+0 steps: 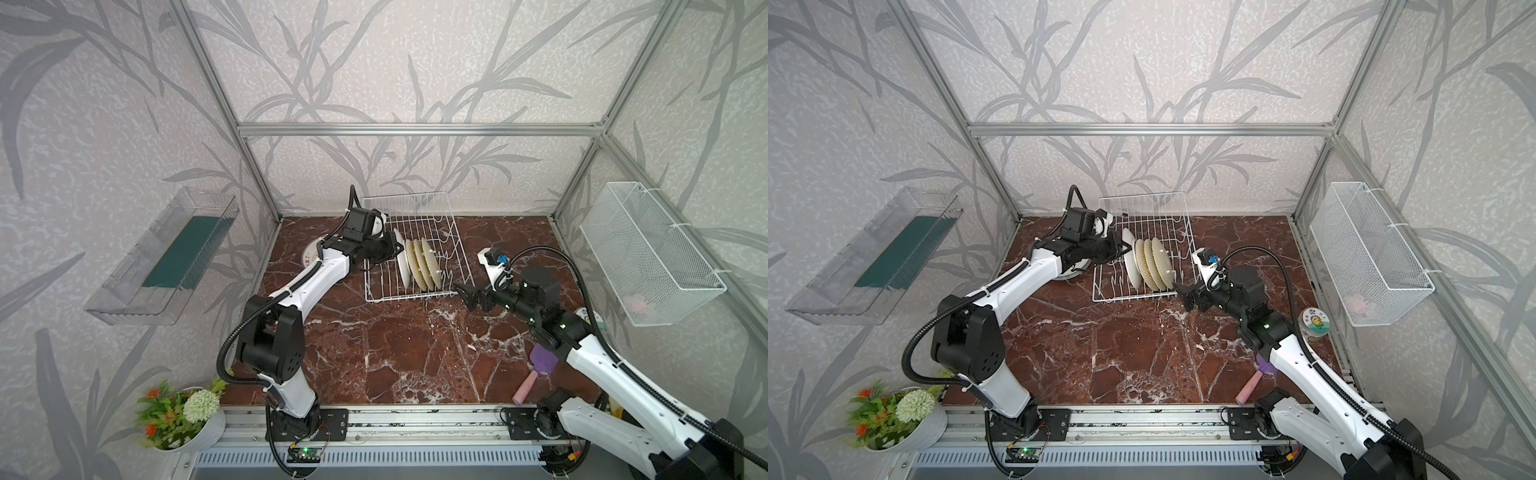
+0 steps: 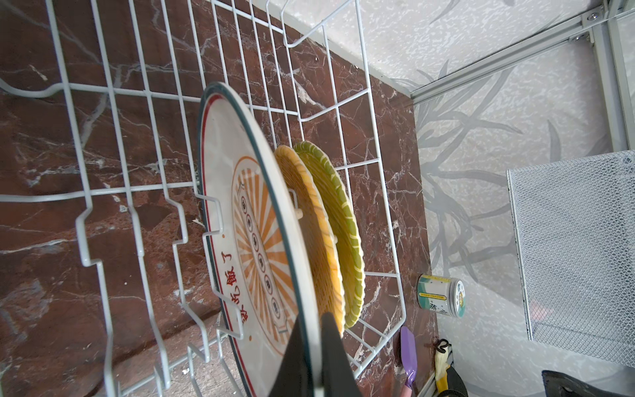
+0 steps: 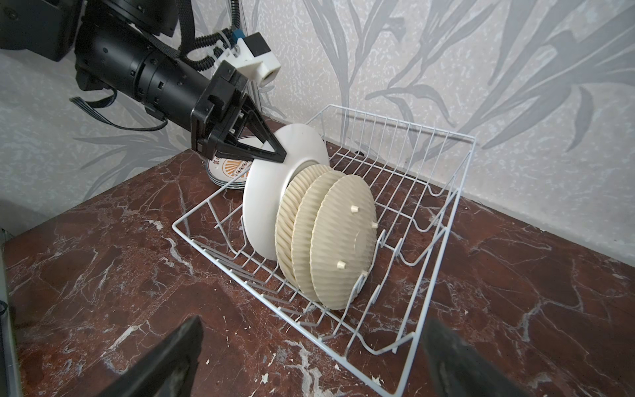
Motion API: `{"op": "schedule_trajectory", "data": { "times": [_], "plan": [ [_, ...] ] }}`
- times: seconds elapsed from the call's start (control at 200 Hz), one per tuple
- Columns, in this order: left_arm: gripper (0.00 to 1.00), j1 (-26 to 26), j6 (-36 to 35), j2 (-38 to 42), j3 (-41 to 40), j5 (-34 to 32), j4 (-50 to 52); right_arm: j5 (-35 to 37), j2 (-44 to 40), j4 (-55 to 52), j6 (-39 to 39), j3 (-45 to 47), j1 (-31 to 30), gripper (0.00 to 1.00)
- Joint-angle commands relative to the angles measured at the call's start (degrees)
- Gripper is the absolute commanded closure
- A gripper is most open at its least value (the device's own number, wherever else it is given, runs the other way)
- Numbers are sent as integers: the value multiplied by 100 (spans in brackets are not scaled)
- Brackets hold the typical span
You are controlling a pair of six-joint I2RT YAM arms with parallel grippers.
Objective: Unload the plates from the dish rack
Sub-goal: Pick up a plate from the dish rack.
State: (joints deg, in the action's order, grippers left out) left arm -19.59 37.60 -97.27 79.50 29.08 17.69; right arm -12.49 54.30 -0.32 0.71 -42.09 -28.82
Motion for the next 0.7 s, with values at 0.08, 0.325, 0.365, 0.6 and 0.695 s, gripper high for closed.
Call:
{"op": "schedule_trajectory", "data": {
  "times": [0.08, 0.325, 0.365, 0.6, 0.695],
  "plan": [
    [100, 86, 32, 366, 162, -33, -387, -52, -34, 145, -2, 25, -27, 1],
    [100, 209, 413, 643, -62, 8, -893, -69, -34, 174, -53, 15, -27, 1],
    [100, 221, 495, 650, -67, 65, -971, -69, -34, 174, -49, 3, -25, 1],
    [100, 246, 372, 705, 110, 24, -717, -61, -43, 160, -53, -1, -27, 1],
    [100, 246, 112, 789, 287, -183, -334, -44, -51, 151, -62, -14, -21, 1]
  ]
}}
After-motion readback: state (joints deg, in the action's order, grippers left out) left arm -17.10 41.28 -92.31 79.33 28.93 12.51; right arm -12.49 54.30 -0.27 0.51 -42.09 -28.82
